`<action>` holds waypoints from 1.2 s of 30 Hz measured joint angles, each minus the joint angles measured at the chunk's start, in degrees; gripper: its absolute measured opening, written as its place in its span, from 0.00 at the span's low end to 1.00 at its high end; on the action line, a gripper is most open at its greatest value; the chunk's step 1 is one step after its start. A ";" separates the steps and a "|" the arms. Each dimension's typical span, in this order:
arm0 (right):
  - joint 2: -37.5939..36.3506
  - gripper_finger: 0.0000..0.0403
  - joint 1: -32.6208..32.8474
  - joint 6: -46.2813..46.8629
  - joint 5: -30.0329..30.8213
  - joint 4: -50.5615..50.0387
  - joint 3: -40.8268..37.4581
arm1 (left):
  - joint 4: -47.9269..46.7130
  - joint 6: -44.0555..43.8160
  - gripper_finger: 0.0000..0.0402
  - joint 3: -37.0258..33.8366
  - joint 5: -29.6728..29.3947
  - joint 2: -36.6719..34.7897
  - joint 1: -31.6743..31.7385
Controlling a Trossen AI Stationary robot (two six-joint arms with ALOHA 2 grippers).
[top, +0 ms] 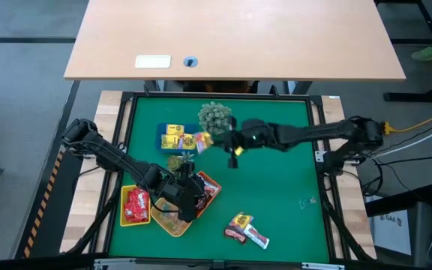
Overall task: Sort candy
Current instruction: Put the yellow candy into the blue bin
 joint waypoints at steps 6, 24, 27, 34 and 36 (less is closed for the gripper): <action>8.52 0.01 -5.85 0.02 -5.66 15.03 -0.03 | 0.12 0.00 0.41 0.00 0.00 0.00 0.00; 25.74 0.01 -9.38 0.15 -5.65 29.43 6.07 | 0.70 0.04 0.41 0.00 0.00 0.00 0.00; 26.38 0.02 -9.42 0.17 -5.65 26.75 7.85 | 0.70 0.04 0.41 0.00 0.00 0.00 0.00; 26.38 0.24 -9.42 0.18 -5.65 15.79 12.06 | 0.69 0.03 0.41 0.00 -0.01 0.00 0.00; 26.38 0.34 -9.42 0.20 -5.65 13.75 13.04 | 0.69 0.02 0.41 0.00 -0.01 0.00 0.00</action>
